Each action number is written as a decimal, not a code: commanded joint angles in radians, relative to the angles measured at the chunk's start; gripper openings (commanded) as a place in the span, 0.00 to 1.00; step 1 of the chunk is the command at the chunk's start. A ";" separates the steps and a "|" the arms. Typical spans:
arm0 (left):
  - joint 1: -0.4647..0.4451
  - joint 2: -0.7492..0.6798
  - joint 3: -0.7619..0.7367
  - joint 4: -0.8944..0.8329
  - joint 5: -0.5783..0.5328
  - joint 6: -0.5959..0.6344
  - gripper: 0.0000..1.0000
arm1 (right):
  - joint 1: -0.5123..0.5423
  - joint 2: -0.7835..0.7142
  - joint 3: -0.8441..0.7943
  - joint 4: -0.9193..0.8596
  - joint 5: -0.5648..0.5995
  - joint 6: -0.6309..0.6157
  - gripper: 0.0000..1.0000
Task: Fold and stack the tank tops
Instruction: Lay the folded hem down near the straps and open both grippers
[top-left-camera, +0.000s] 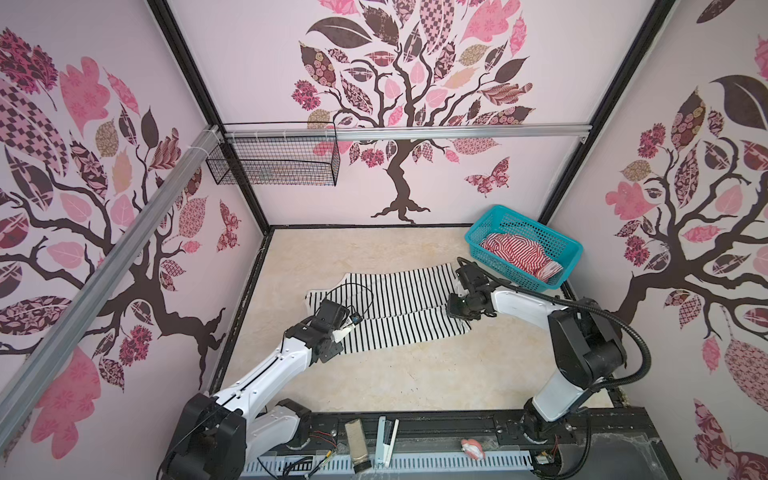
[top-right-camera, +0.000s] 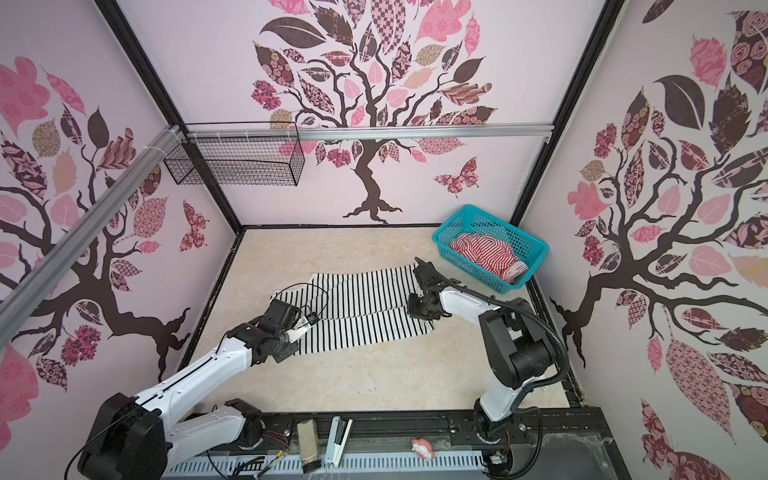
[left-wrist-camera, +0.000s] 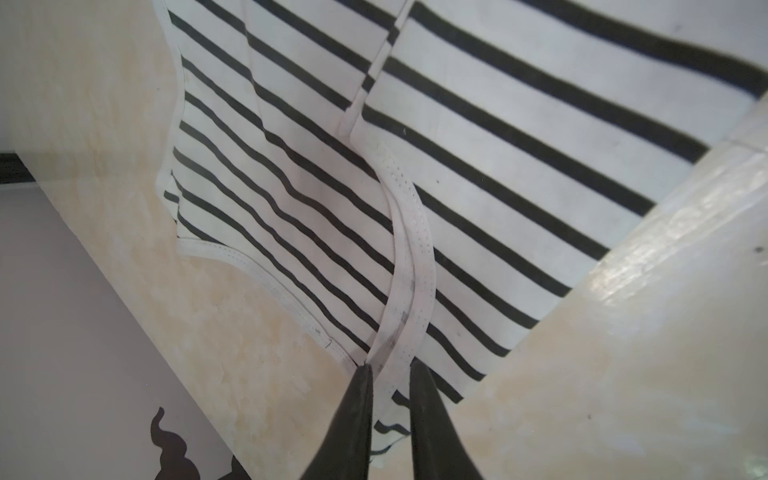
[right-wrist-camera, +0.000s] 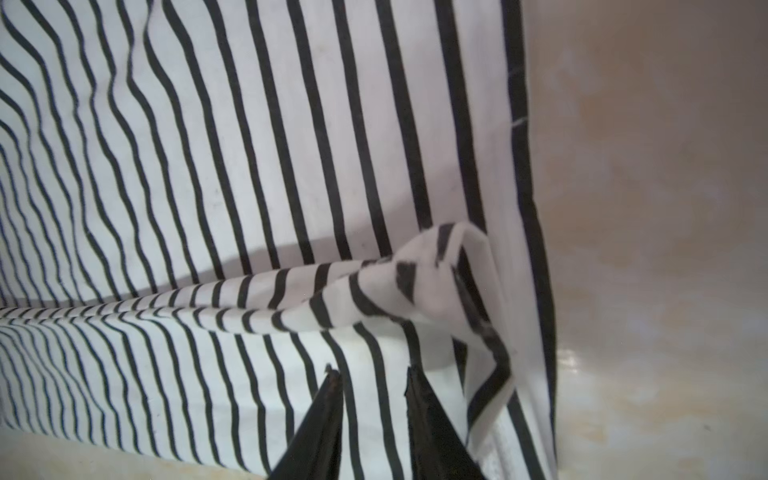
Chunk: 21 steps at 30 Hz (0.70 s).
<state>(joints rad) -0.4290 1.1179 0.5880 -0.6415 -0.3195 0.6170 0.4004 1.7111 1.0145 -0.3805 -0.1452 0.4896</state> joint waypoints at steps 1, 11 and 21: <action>0.013 0.009 -0.054 0.062 -0.085 0.031 0.21 | -0.012 0.063 0.059 -0.026 0.043 -0.020 0.31; 0.067 0.118 -0.071 0.140 -0.189 0.039 0.21 | -0.014 0.064 0.071 -0.069 0.132 -0.039 0.40; 0.071 0.180 -0.073 0.131 -0.233 0.038 0.22 | 0.011 -0.203 -0.040 -0.077 0.003 0.006 0.54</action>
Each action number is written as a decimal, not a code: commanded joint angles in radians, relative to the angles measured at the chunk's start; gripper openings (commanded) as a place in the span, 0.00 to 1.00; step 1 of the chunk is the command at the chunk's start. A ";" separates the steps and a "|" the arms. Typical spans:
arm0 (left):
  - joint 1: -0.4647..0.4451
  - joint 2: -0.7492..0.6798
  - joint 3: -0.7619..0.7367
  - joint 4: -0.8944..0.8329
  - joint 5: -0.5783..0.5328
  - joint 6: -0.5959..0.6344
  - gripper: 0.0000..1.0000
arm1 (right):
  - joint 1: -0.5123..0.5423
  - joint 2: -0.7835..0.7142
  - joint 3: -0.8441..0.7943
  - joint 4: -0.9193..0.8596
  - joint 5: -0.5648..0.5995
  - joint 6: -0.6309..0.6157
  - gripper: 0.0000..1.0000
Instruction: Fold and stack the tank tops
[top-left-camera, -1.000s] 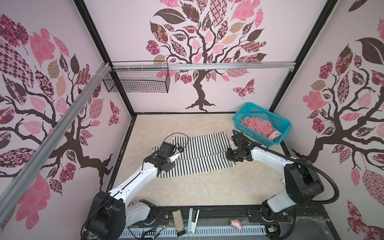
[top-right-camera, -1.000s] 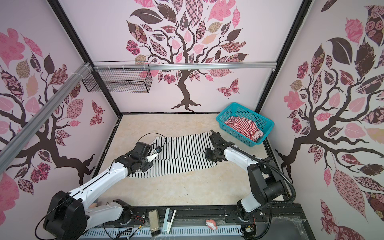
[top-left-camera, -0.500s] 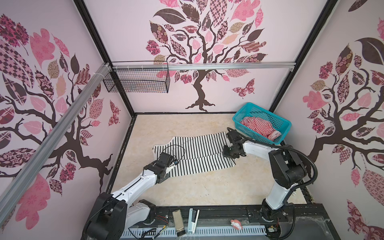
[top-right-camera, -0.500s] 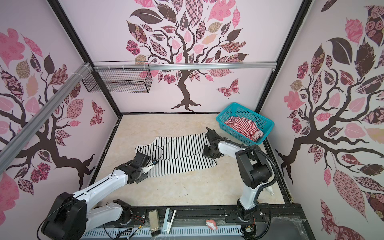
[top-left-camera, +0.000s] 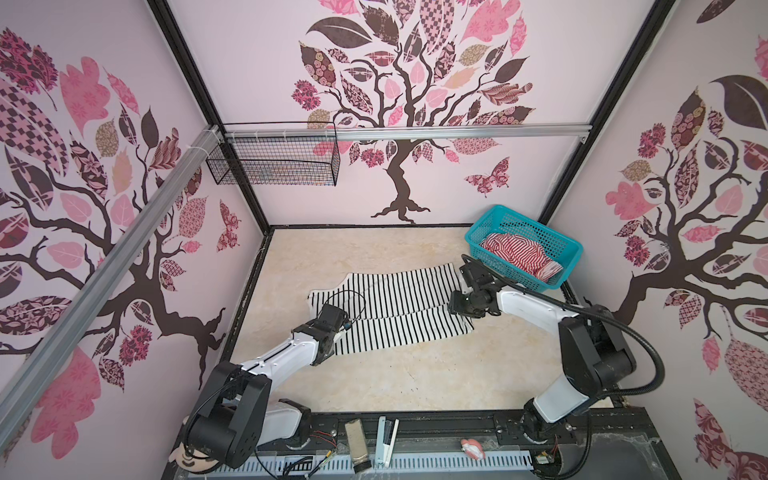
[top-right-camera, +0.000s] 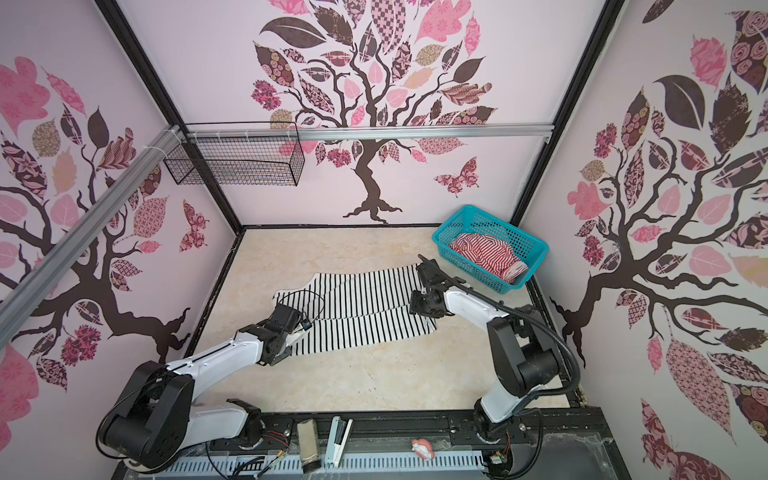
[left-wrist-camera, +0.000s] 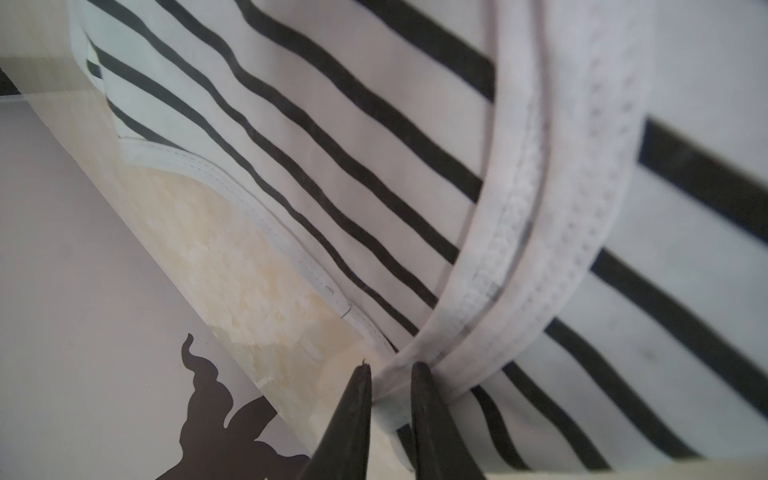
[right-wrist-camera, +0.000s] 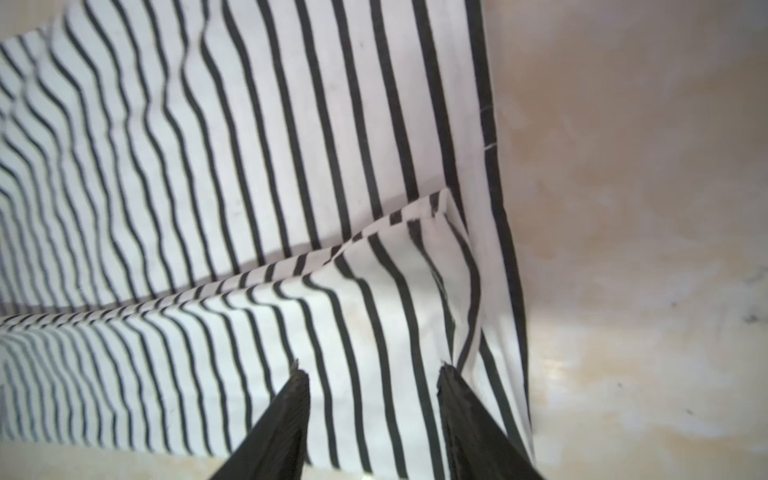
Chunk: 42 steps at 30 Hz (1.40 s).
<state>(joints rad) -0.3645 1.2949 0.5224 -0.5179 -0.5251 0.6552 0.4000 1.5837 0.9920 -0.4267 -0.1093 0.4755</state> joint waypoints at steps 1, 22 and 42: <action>0.008 -0.002 -0.003 0.010 -0.036 -0.001 0.22 | 0.016 -0.094 -0.029 -0.032 -0.039 0.023 0.55; 0.013 -0.104 0.087 -0.178 0.211 -0.077 0.24 | 0.018 -0.134 -0.261 0.079 -0.088 0.065 0.54; 0.013 0.007 -0.007 -0.092 0.160 -0.038 0.24 | 0.027 -0.234 -0.268 0.029 -0.019 0.073 0.19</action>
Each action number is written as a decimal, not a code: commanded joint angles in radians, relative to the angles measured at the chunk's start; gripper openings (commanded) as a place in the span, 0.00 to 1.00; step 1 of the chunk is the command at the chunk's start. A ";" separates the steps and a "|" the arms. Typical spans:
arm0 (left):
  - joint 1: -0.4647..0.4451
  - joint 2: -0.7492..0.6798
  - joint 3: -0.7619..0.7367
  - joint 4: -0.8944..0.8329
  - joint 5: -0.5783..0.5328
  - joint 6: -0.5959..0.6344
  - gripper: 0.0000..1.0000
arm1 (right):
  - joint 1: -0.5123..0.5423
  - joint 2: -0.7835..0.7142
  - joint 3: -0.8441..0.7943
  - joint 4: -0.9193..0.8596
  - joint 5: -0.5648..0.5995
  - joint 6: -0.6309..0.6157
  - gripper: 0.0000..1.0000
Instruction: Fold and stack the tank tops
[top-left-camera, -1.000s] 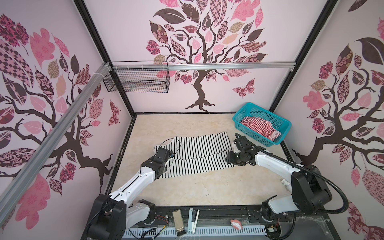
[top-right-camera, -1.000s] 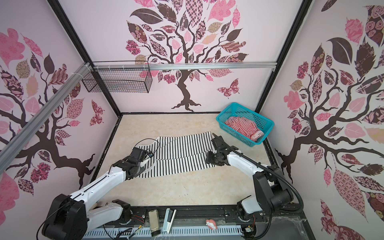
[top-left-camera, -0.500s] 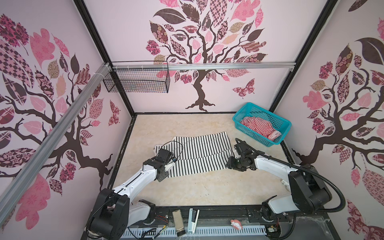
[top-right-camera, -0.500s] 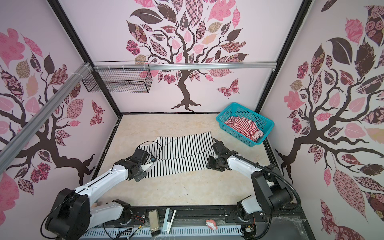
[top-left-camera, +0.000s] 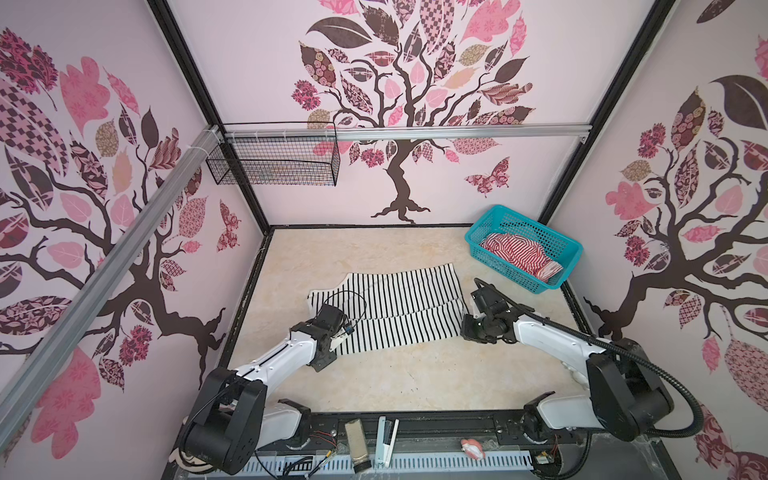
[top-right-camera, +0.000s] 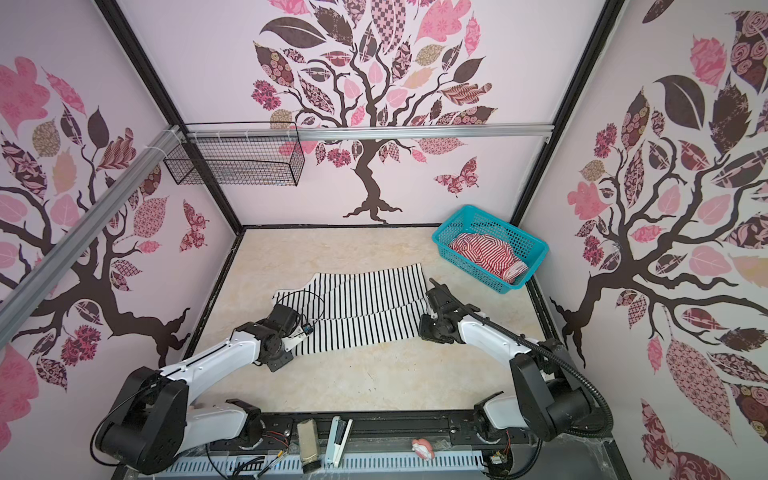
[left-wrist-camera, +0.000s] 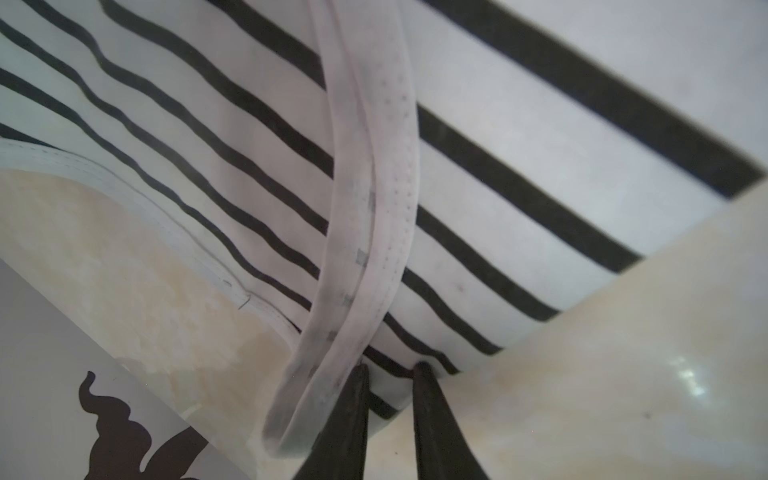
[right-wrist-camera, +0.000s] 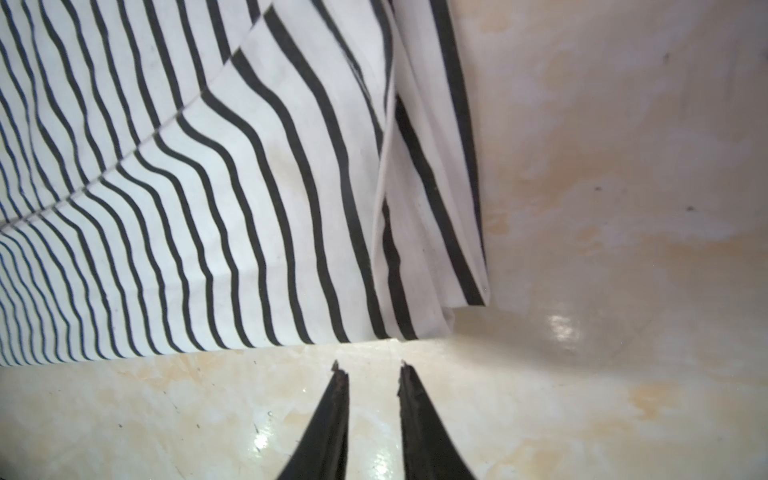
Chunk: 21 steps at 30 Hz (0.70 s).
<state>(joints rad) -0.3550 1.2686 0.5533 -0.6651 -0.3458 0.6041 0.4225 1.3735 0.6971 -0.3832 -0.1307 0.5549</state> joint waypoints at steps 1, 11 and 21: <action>0.003 0.044 -0.041 0.065 -0.027 0.011 0.23 | 0.005 -0.012 0.044 -0.016 -0.004 -0.010 0.15; 0.010 0.032 -0.043 0.066 -0.032 0.005 0.23 | 0.005 0.156 0.107 0.060 -0.028 -0.018 0.10; 0.106 -0.010 -0.023 0.055 0.015 0.066 0.21 | 0.037 0.145 -0.079 0.136 0.001 0.009 0.08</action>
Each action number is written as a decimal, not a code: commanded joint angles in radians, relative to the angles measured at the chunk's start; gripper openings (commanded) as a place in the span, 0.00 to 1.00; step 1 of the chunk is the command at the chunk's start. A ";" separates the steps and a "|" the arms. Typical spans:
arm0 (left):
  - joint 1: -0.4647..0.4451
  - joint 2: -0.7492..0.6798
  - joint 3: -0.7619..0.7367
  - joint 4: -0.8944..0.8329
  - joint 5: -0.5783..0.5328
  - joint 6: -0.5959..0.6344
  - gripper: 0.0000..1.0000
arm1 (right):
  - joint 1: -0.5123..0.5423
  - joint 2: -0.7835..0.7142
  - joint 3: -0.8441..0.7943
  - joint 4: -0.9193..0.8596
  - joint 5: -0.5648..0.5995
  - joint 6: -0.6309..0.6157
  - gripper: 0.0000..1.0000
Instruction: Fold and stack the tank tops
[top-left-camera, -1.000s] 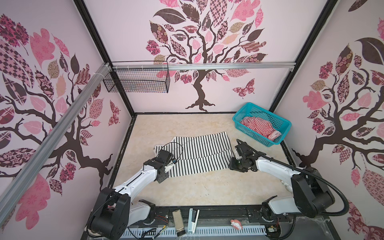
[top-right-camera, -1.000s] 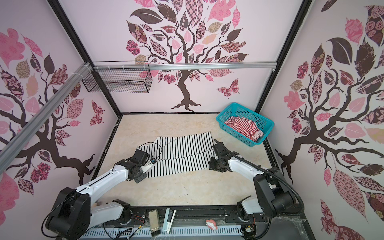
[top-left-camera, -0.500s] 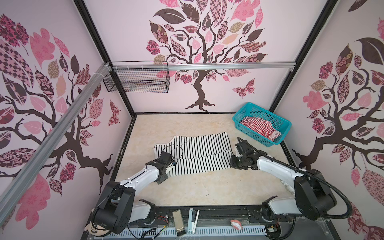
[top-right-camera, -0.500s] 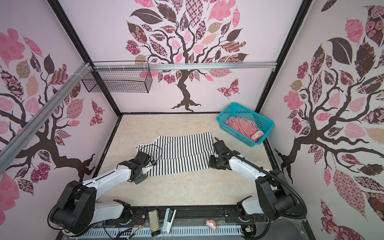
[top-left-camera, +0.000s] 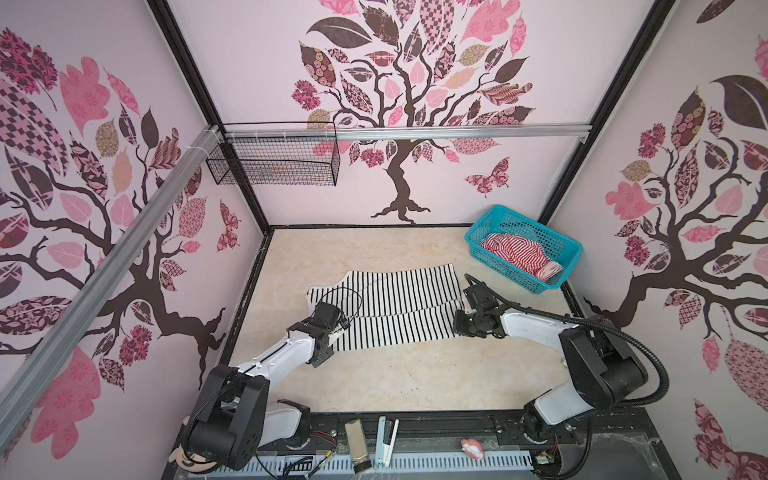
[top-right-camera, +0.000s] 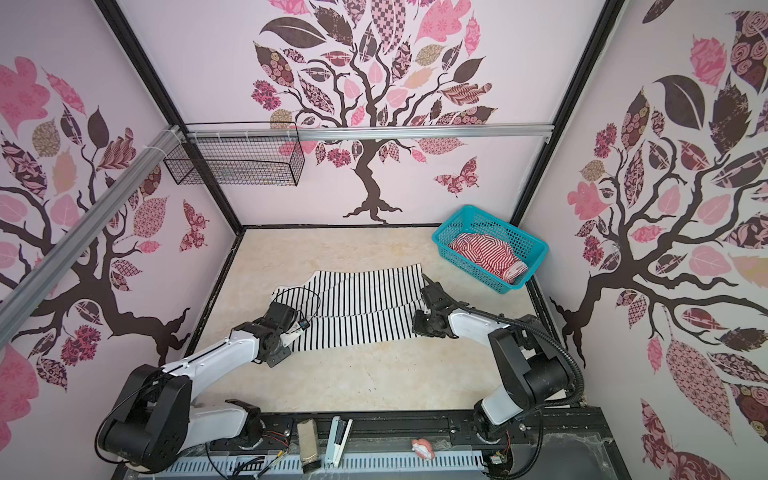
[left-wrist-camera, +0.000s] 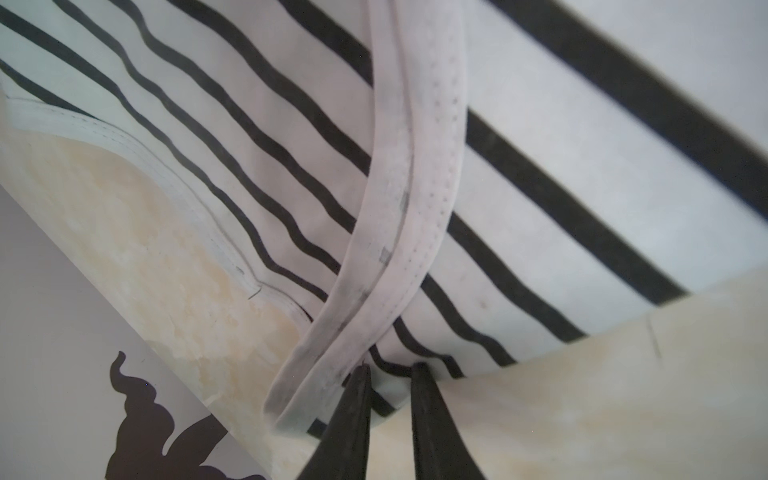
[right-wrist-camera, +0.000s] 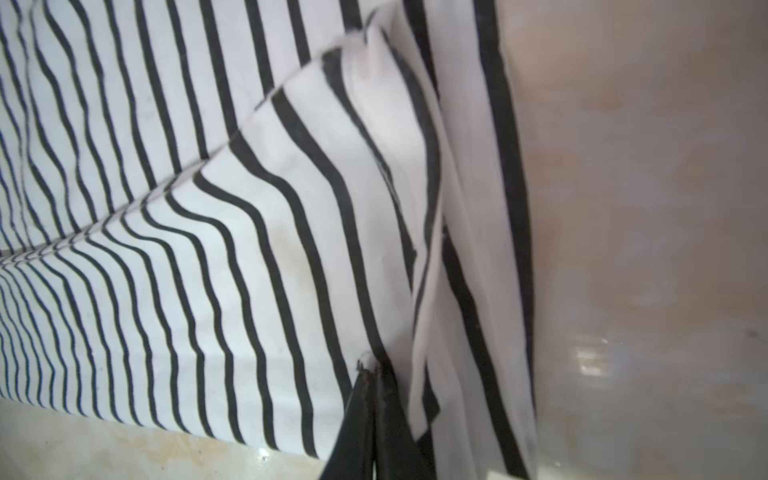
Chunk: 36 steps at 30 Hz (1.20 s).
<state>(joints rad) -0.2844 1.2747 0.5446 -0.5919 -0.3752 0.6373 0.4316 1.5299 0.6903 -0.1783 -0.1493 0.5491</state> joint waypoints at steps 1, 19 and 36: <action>0.054 -0.021 -0.011 -0.029 0.057 0.045 0.21 | 0.049 -0.029 -0.084 -0.081 0.028 0.025 0.08; 0.103 -0.257 -0.045 -0.330 0.177 0.138 0.17 | 0.208 -0.299 -0.260 -0.241 -0.022 0.134 0.14; 0.084 0.141 0.554 -0.177 0.402 -0.125 0.29 | 0.084 -0.227 0.118 -0.314 0.163 0.068 0.58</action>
<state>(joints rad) -0.1886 1.3048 1.0088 -0.8299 -0.0650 0.5865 0.5709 1.2552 0.7547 -0.4656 -0.0475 0.6521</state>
